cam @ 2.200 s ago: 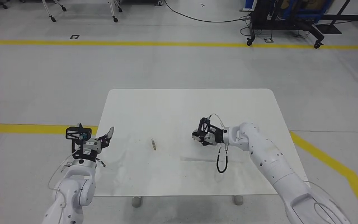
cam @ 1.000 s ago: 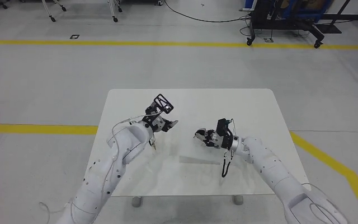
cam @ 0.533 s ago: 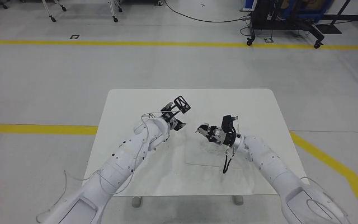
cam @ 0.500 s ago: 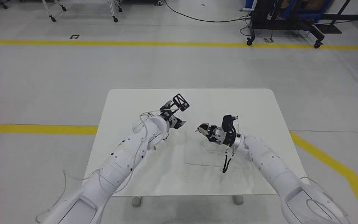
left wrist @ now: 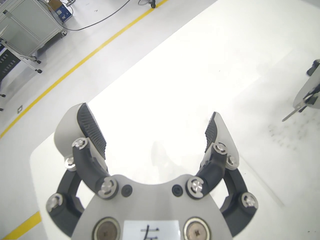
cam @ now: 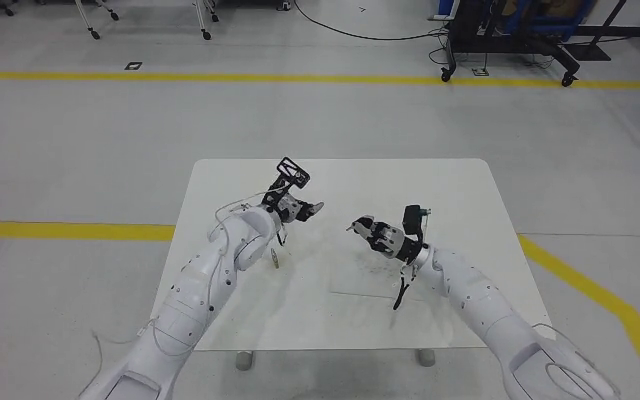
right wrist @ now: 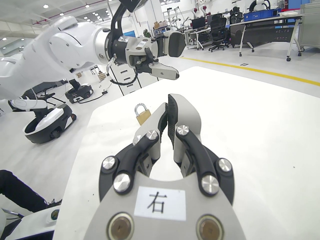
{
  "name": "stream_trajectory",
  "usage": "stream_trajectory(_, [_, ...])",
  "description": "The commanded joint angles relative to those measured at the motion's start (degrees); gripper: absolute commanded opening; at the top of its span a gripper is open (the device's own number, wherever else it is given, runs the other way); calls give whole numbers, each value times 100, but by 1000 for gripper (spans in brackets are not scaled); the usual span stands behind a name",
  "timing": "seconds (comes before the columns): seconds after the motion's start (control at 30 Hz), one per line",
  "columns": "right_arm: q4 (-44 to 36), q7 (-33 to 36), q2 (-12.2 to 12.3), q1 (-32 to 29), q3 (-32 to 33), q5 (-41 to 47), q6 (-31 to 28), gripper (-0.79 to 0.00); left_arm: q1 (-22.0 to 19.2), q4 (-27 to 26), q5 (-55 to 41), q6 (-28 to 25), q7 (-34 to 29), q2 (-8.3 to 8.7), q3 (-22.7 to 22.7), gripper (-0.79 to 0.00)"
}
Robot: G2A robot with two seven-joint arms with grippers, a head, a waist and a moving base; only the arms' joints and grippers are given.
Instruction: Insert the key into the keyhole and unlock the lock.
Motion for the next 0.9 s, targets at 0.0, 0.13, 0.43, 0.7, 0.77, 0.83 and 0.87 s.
stream_trajectory(0.0, [-141,142,5,-65,1,639,0,-785,172,256,-1507,-875,785,37,-450,0])
stream_trajectory(0.13, [-550,420,-5,-224,-202,1765,0,-785,232,1095,-3813,-2915,723,84,-893,0])
stream_trajectory(0.43, [-1271,1518,52,-265,-633,3929,0,-785,-286,2395,-7893,-4140,-2050,30,-281,0])
stream_trajectory(0.7, [-1495,2380,50,-184,-864,5027,0,-785,-741,2701,-8642,-4140,-2998,67,239,-215])
stream_trajectory(0.77, [-1474,2588,34,-155,-909,5236,0,-785,-793,2716,-8521,-4140,-2998,76,321,-268])
stream_trajectory(0.83, [-1456,2801,10,-132,-960,5420,0,-785,-812,2697,-8443,-4140,-2998,79,366,-289])
stream_trajectory(0.87, [-1438,2899,-4,-120,-981,5508,0,-785,-810,2674,-8413,-4140,-2998,78,386,-292])
